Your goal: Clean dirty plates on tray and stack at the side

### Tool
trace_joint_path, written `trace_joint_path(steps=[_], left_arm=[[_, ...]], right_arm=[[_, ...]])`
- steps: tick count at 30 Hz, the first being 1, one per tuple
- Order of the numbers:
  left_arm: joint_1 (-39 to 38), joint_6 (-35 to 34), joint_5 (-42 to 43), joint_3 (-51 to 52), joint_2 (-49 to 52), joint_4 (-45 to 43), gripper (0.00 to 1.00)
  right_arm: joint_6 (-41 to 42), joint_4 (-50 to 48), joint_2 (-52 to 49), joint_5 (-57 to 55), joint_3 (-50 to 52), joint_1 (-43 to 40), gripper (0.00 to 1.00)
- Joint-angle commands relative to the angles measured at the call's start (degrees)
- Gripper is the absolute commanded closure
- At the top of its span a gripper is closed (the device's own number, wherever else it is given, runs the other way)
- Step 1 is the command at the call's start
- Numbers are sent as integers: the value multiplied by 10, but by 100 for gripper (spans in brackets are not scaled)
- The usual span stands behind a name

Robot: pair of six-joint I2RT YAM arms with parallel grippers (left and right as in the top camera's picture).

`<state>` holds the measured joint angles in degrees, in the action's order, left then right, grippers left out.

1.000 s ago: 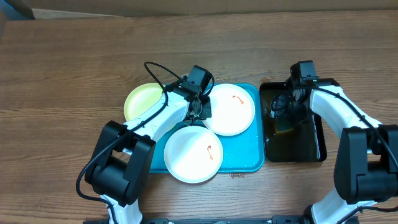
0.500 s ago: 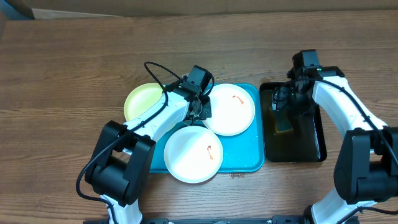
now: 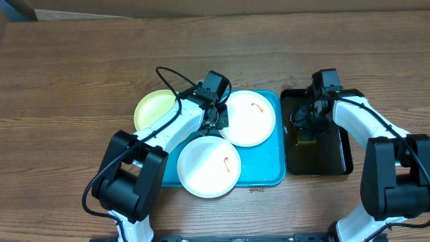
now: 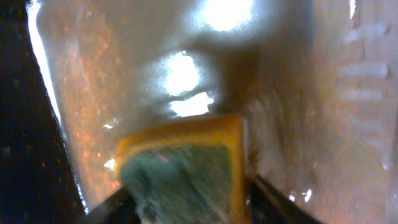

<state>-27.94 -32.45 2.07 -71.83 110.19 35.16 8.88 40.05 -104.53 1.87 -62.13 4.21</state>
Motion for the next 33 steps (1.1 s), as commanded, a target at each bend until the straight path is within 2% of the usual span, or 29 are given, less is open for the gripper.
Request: trace_joint_path(steps=[1, 6, 7, 8, 9, 12, 13, 14, 15, 23, 25, 27, 28, 30, 31, 32, 33], left_arm=[[-3, 12, -6, -11, 3, 2, 81], [-3, 12, -6, -11, 3, 2, 80], [-3, 12, -6, -11, 3, 2, 80], [-3, 12, -6, -11, 3, 1, 80], [-3, 12, -6, -11, 3, 2, 80], [-3, 12, -6, -11, 3, 2, 80], [-3, 12, -6, -11, 3, 2, 80], [-3, 12, -6, -11, 3, 2, 80], [-3, 12, -6, -11, 3, 2, 80], [-3, 12, -6, -11, 3, 2, 79], [-3, 12, -6, -11, 3, 2, 79], [-3, 12, -6, -11, 3, 2, 79], [-3, 12, -6, -11, 3, 2, 79], [-3, 12, -6, -11, 3, 2, 79], [-3, 12, -6, -11, 3, 1, 79], [-3, 12, -6, -11, 3, 1, 79], [-3, 12, -6, -11, 3, 1, 79]], right_arm=[[18, -5, -1, -52, 5, -6, 49], [23, -2, -1, -54, 6, -13, 48], [23, -2, -1, -54, 6, -13, 51], [23, -2, -1, -54, 6, -13, 77], [23, -2, -1, -54, 6, -13, 96], [23, -5, -1, -54, 6, -13, 96], [23, -6, -1, -54, 6, -13, 66], [23, -8, -1, -54, 6, -13, 44], [23, -9, -1, -55, 6, -13, 38], [23, -48, -1, -55, 6, -13, 38], [23, -49, -1, -55, 6, -13, 47], [23, -48, -1, -55, 6, -13, 93], [23, -48, -1, -55, 7, -13, 96], [23, -49, -1, -55, 7, -13, 96], [23, -49, -1, -55, 7, -13, 92], [23, -50, -1, -55, 7, -13, 47], [23, -52, -1, -55, 7, -13, 26]])
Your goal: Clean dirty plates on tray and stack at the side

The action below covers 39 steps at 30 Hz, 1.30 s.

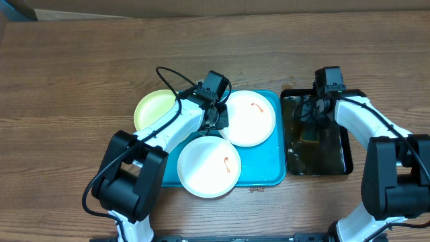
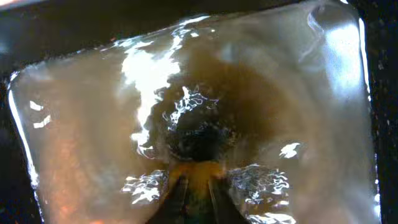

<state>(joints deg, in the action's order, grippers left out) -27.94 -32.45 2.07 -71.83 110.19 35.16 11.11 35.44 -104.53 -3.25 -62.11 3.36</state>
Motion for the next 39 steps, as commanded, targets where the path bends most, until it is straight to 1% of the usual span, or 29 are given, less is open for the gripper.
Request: trace_joint_path(steps=[1, 3, 5, 6, 7, 8, 10, 11, 13, 14, 15, 17, 20, 22, 25, 26, 31, 32, 33, 34, 35, 36, 37, 38, 39], left_arm=[[-3, 12, -6, -11, 3, 2, 78], [-3, 12, -6, -11, 3, 2, 78], [-3, 12, -6, -11, 3, 2, 78], [-3, 12, -6, -11, 3, 2, 78], [-3, 12, -6, -11, 3, 2, 78], [-3, 12, -6, -11, 3, 2, 78], [-3, 12, -6, -11, 3, 1, 78], [-3, 12, -6, -11, 3, 2, 78], [-3, 12, -6, -11, 3, 2, 78], [-3, 12, -6, -11, 3, 2, 78], [-3, 12, -6, -11, 3, 2, 78], [-3, 12, -6, -11, 3, 2, 78], [-3, 12, -6, -11, 3, 2, 78], [-3, 12, -6, -11, 3, 2, 78], [-3, 12, -6, -11, 3, 2, 78], [-3, 12, -6, -11, 3, 1, 77], [-3, 12, -6, -11, 3, 2, 77], [-3, 12, -6, -11, 3, 2, 77], [-3, 12, -6, -11, 3, 2, 77], [-3, 12, -6, -11, 3, 2, 77], [-3, 12, -6, -11, 3, 2, 77], [-3, 12, -6, -11, 3, 2, 77], [-3, 12, -6, -11, 3, 1, 77], [-3, 12, -6, -11, 3, 1, 77], [-3, 12, -6, -11, 3, 1, 77]], right_arm=[[0, -7, -1, -4, 6, -5, 21], [0, -8, -1, -4, 5, -5, 20], [0, -10, -1, -4, 5, -5, 22], [0, -13, -1, -4, 5, -5, 39], [-1, -16, -1, -4, 5, -5, 91], [-2, -19, -1, -3, 5, -5, 96], [-9, -23, -1, -3, 5, -5, 96], [-9, -22, -1, -3, 4, -5, 95], [-8, 2, 0, -1, -8, -5, 29], [-8, 19, 0, -1, -17, -5, 24], [-8, 37, 1, -1, -26, -5, 21], [-8, 71, 2, -1, -44, -5, 18], [-6, 118, 2, 7, -61, -5, 18], [-6, 140, 2, 29, -61, -4, 20], [-5, 168, 2, 51, -59, -4, 27], [-6, 171, 2, 50, -56, -4, 29], [-6, 167, 1, 50, -37, -4, 30], [-6, 167, 1, 50, -33, -4, 37], [-6, 167, 1, 50, -30, -4, 51], [-6, 167, 1, 50, -26, -4, 71], [-6, 165, 1, 50, -21, -4, 87], [-6, 163, 1, 50, -17, -4, 96], [-6, 162, 1, 50, -14, -4, 96], [-6, 160, 1, 50, -10, -4, 90], [-6, 159, 1, 48, -9, -4, 70]])
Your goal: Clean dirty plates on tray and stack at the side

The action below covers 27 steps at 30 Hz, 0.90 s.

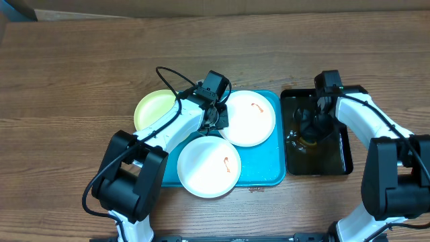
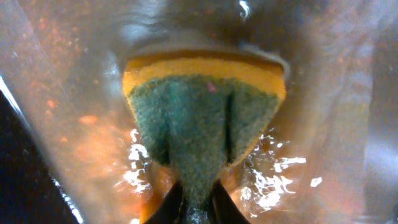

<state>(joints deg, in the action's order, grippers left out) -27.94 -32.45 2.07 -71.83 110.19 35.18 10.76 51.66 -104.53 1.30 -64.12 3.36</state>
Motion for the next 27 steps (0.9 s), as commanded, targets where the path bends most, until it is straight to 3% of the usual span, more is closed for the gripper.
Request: trace_joint_path(steps=[1, 3, 5, 13, 18, 27], left_arm=[[-3, 12, -6, -11, 3, 1, 77], [-2, 12, -10, -11, 3, -1, 76], [-2, 12, -12, -11, 3, -6, 75], [-3, 12, -11, -11, 3, -11, 74], [-3, 12, -11, -11, 3, -11, 74], [-3, 12, -11, -11, 3, -11, 74]], right_arm=[[-3, -3, 1, 3, 12, -4, 53], [-3, -10, 2, 2, 10, -5, 27], [-3, -16, 2, 2, 2, -6, 23], [-3, -51, 2, -2, -16, -6, 28], [-2, -50, 2, -2, -16, -6, 41], [-3, -64, 1, -2, 0, -5, 44]])
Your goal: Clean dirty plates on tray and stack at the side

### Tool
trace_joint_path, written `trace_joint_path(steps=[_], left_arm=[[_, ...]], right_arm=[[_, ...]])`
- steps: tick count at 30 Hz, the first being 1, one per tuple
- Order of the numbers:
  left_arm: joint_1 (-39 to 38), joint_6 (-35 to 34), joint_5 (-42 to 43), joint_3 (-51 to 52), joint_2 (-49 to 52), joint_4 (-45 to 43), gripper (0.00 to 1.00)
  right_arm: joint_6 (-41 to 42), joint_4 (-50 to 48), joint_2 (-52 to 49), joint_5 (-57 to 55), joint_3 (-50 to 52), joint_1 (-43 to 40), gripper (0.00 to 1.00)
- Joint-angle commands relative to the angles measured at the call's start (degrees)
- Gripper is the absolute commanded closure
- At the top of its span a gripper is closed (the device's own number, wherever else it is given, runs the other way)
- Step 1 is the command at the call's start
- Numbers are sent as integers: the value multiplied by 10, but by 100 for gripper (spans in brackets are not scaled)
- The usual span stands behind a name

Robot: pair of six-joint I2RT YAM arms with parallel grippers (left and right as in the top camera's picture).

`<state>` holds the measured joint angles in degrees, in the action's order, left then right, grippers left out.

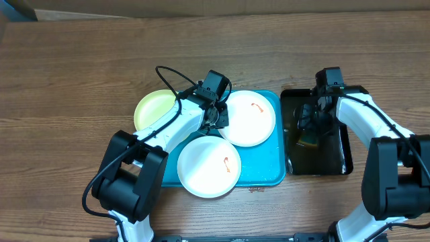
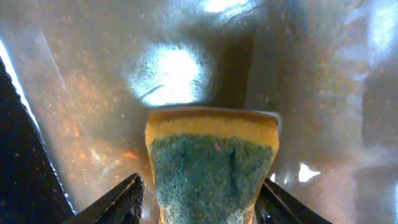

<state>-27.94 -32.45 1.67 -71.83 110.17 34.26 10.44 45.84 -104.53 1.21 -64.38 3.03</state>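
Observation:
Two white plates with red smears lie on the blue tray point(image 1: 269, 171): one at the back right point(image 1: 250, 117), one at the front point(image 1: 209, 166) hanging over the tray's near edge. A yellow plate point(image 1: 153, 109) sits left of the tray. My left gripper point(image 1: 216, 119) rests at the back plate's left rim; its jaws are hidden by the wrist. In the black water basin point(image 1: 339, 161), my right gripper point(image 2: 203, 182) stands open around the yellow-and-green sponge point(image 2: 211, 162), which lies wet between the spread fingers point(image 2: 127, 194).
The basin stands just right of the tray, filled with murky water. The left arm's black cable loops over the yellow plate. Bare wooden table lies behind and to the far left.
My right gripper was pinched shut on the sponge, squeezing it into a wedge; now its jaws are spread and the sponge has sprung back flat between them. The left arm and plates have not moved.
My right gripper first stood open around the sponge in the basin. It was then shut tight on the sponge with the water churning, and still squeezing it later. Now it is open again around it. The left arm stayed at the back plate's rim throughout.

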Motion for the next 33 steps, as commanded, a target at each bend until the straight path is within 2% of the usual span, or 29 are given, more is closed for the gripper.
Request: trace_joint_path(steps=[1, 2, 5, 14, 15, 17, 18, 23, 26, 31, 33], left_arm=[[-3, 12, -7, -11, 3, -2, 74], [-3, 12, -7, -11, 3, -2, 74], [-3, 12, -7, -11, 3, -2, 74], [-3, 12, -7, -11, 3, -2, 73], [-3, 12, -7, -11, 3, -2, 73], [-3, 12, -7, -11, 3, -2, 73], [-3, 12, -7, -11, 3, -2, 73], [-3, 12, -7, -11, 3, -2, 73], [-3, 12, -7, -11, 3, -2, 73], [-3, 12, -7, -11, 3, -3, 72], [-3, 12, -7, -11, 3, -5, 69]], right_arm=[[1, -6, 1, -1, 2, -2, 48], [1, -6, 1, -1, 2, -2, 55], [1, -5, 1, -1, 2, -2, 62], [1, 4, 1, -1, 3, -2, 63], [1, 6, 1, -1, 3, -2, 66], [1, 8, 1, -1, 3, -2, 84], [1, 8, 1, -1, 3, -2, 88], [1, 8, 1, -1, 3, -2, 93], [1, 8, 1, -1, 3, -2, 92], [1, 7, 1, -1, 3, -2, 80], [1, 7, 1, -1, 3, -2, 71]])
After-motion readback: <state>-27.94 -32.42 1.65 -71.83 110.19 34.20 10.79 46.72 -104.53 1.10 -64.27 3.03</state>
